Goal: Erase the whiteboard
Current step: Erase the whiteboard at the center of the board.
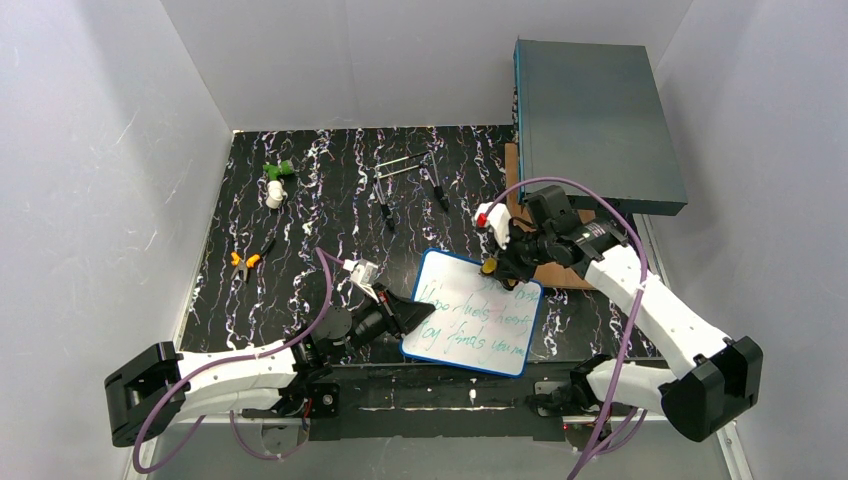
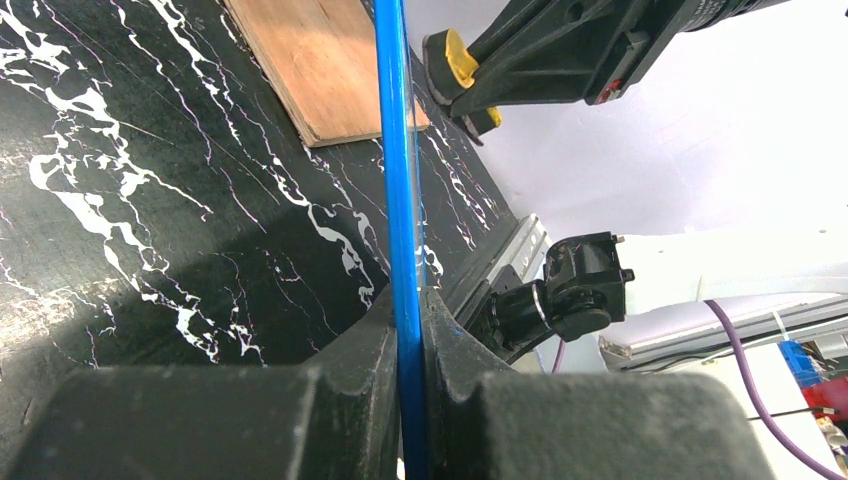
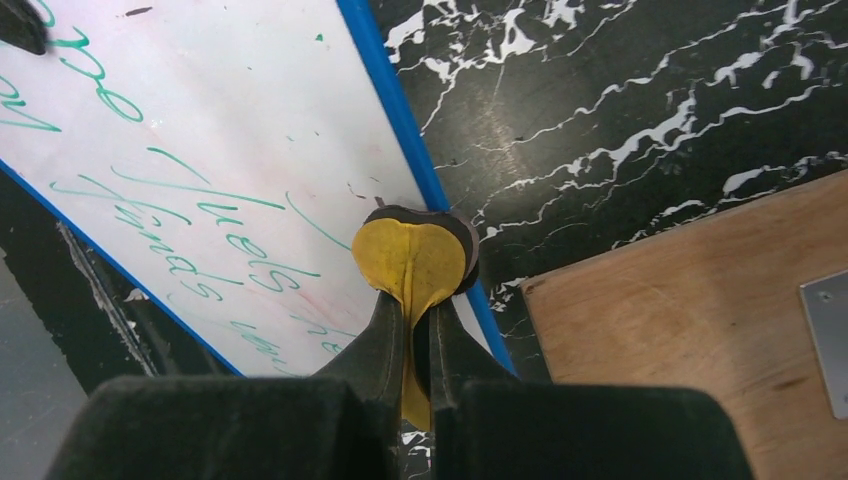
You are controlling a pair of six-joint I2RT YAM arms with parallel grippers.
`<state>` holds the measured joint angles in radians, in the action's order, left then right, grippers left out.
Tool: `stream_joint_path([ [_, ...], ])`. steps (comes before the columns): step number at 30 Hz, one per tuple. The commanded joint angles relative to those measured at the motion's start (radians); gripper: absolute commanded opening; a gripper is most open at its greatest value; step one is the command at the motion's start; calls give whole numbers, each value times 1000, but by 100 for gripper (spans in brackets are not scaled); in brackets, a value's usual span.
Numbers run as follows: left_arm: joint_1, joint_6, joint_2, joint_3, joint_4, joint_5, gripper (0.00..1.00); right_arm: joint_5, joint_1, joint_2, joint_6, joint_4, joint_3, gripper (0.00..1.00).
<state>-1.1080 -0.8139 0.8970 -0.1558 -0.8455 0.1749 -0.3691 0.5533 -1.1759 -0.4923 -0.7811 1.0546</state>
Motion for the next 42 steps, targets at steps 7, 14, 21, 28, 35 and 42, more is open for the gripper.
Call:
stream_joint_path([
  [7, 2, 50, -3, 6, 34, 29, 0, -96, 33, -5, -49, -10, -9, 1],
  [14, 2, 47, 0, 3, 38, 29, 0, -64, 83, -44, -39, -11, 11, 1],
  [21, 2, 45, 4, 1, 39, 28, 0, 162, 40, -6, 61, 115, -26, 1],
  [28, 2, 48, 6, -1, 39, 23, 0, -15, 54, -15, -41, 22, -37, 1],
  [35, 2, 56, 5, -1, 38, 24, 0, -107, 91, -5, -106, -45, -34, 1],
  [42, 2, 57, -4, 0, 49, 19, 0, 79, 11, 23, 45, 97, -27, 1],
])
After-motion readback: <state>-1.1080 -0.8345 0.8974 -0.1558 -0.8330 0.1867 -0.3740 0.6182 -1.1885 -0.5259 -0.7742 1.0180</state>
